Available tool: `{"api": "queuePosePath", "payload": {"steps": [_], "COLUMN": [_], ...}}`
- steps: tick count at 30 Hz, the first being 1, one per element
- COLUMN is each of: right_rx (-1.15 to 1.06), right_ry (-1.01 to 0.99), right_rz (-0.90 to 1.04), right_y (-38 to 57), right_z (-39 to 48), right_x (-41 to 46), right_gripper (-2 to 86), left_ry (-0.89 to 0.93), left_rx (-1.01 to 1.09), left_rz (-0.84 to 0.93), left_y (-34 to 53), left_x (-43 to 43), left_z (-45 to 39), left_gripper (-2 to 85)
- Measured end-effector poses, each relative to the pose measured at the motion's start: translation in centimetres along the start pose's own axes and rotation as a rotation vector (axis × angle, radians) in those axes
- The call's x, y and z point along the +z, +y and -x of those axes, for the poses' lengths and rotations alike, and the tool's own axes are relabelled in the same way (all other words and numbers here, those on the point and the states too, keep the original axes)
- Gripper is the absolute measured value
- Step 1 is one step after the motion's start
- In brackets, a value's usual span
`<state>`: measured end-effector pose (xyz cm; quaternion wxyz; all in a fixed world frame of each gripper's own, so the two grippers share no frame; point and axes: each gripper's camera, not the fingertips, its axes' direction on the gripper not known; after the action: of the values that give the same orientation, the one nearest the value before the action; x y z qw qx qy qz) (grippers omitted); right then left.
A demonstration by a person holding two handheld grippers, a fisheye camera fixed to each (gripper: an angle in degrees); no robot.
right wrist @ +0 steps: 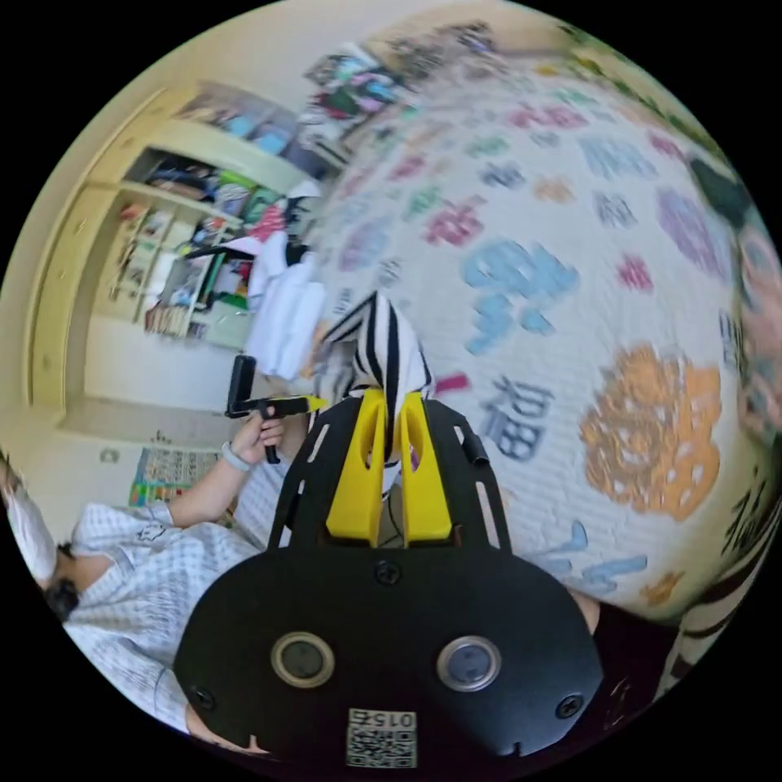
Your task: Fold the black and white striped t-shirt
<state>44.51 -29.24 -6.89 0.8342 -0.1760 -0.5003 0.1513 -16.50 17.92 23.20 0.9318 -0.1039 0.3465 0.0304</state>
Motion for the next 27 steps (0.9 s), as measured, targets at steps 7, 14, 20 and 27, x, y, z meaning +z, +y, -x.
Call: {"api": "queuePosePath", "payload": {"steps": [7,14,20,27], "right_rx": [0.204,0.135,0.118,0.23], "right_ry": [-0.087,-0.067,-0.052,-0.041], "right_rz": [-0.018,-0.007,0.017,-0.022], "right_y": [4.8,4.1,4.9,7.9], "right_z": [-8.8,-9.4,-9.8,-12.9], "right_x": [-4.9,-9.7,-13.9,-18.7], "right_gripper": [2.4,2.8,3.3,6.1], "left_ry": [-0.045,0.039,-0.033,-0.161], "left_rx": [-0.015,0.053,0.346,0.574], "left_rz": [-0.003,0.063,-0.087,0.139], "left_y": [-1.5,-5.0,-13.5,-21.7], "left_x": [3.9,5.5,2.8,13.5], "left_z": [1.0,0.3,-7.9,-14.8], "left_gripper": [6.0,2.4,2.2,5.9]}}
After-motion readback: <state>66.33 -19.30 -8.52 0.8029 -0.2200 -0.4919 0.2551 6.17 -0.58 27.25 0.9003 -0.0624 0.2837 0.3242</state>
